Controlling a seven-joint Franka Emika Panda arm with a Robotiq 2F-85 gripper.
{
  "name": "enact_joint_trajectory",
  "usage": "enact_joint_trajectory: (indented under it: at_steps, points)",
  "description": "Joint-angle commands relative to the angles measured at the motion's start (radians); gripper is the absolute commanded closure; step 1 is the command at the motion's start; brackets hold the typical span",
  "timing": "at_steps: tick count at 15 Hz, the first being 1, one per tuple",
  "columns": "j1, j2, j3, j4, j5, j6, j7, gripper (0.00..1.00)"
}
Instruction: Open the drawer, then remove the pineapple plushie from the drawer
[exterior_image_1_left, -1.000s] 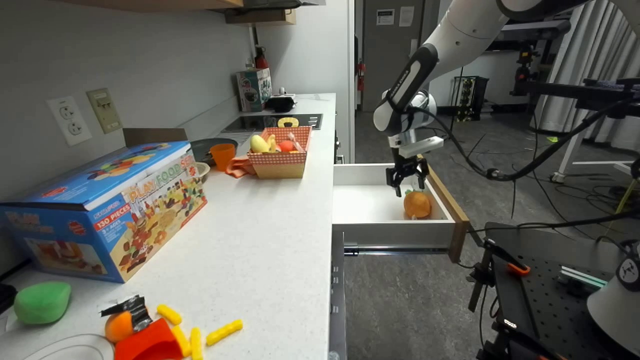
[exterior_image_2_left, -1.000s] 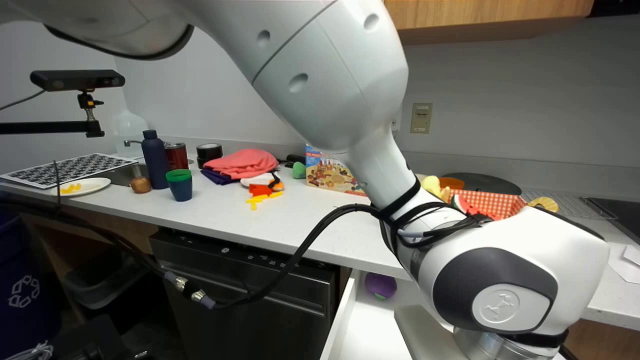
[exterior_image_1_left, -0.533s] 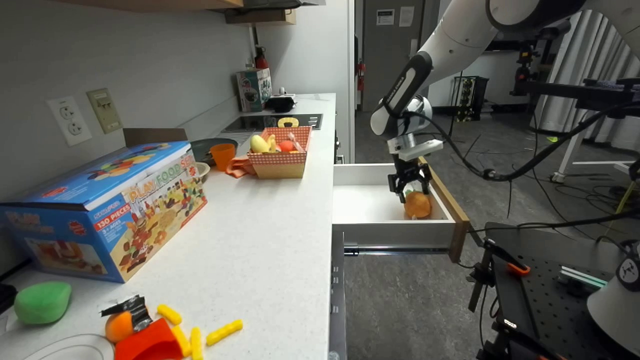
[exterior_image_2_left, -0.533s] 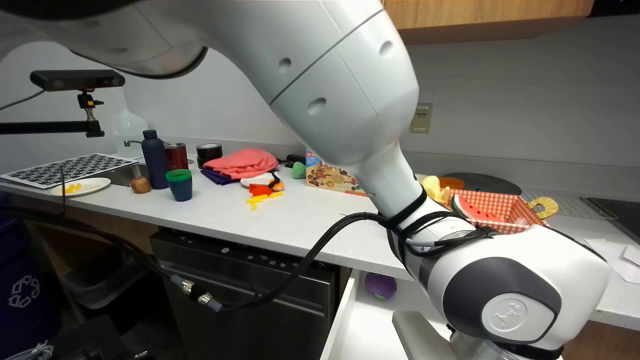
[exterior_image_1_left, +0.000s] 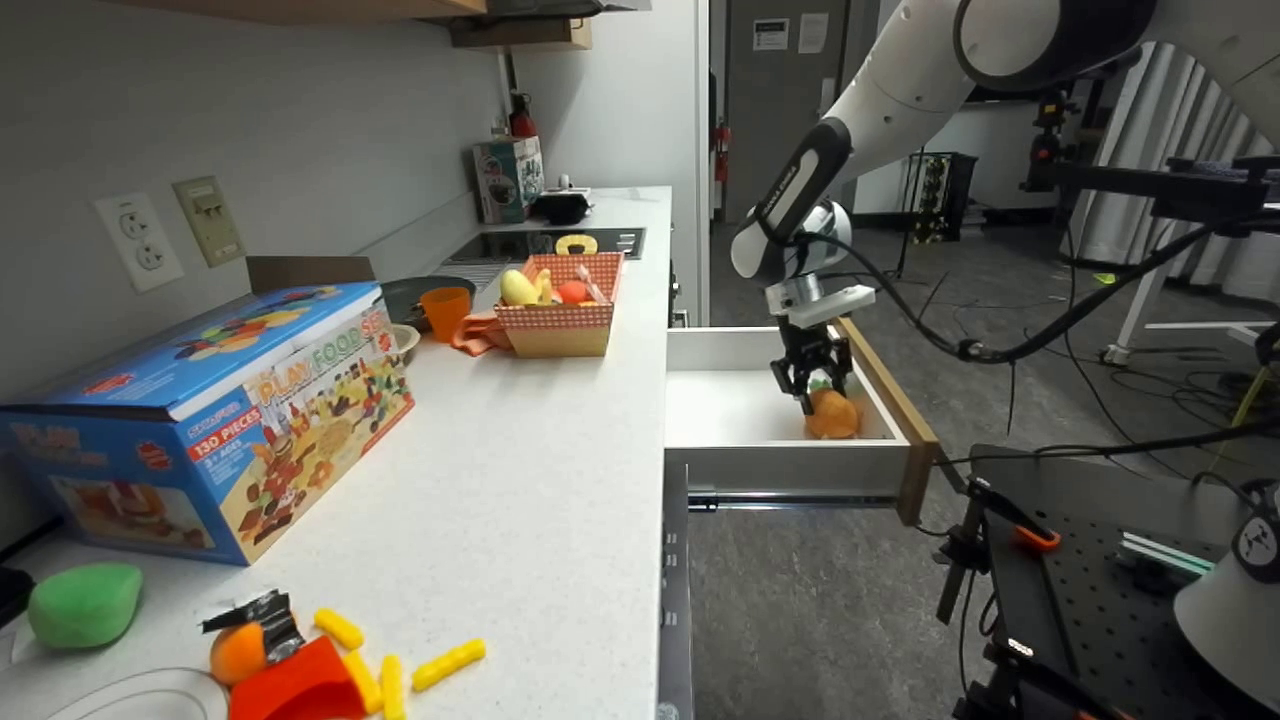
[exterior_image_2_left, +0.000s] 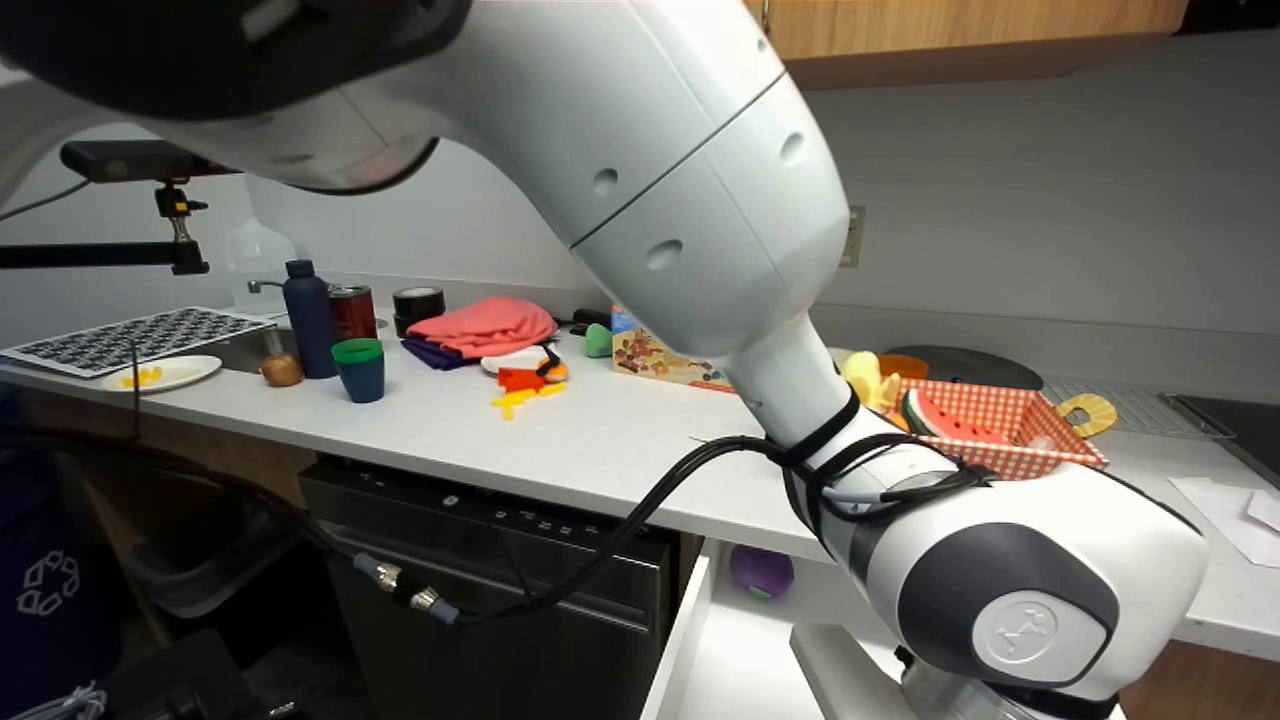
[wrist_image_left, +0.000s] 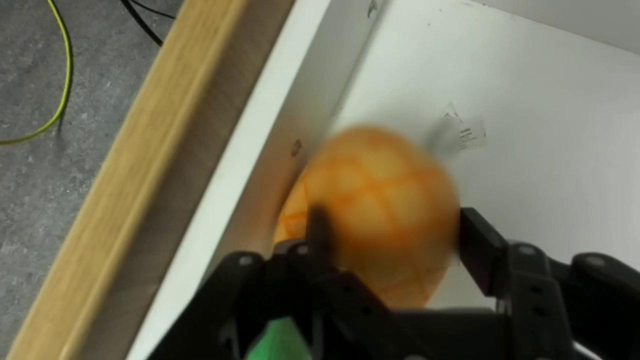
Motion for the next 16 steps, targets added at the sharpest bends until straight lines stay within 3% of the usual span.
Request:
enact_joint_trajectory:
  at_steps: [1,6,16]
  points:
    - [-0.020,0.021,0.021,0.051,0.028,-0.029,-0.009,0.63]
    - [0.014,-0.030,0.023,0.037,0.014,-0.029,0.015,0.98]
    - [0.242,-0.366,0.020,-0.022,-0.220,0.116,0.073,0.96]
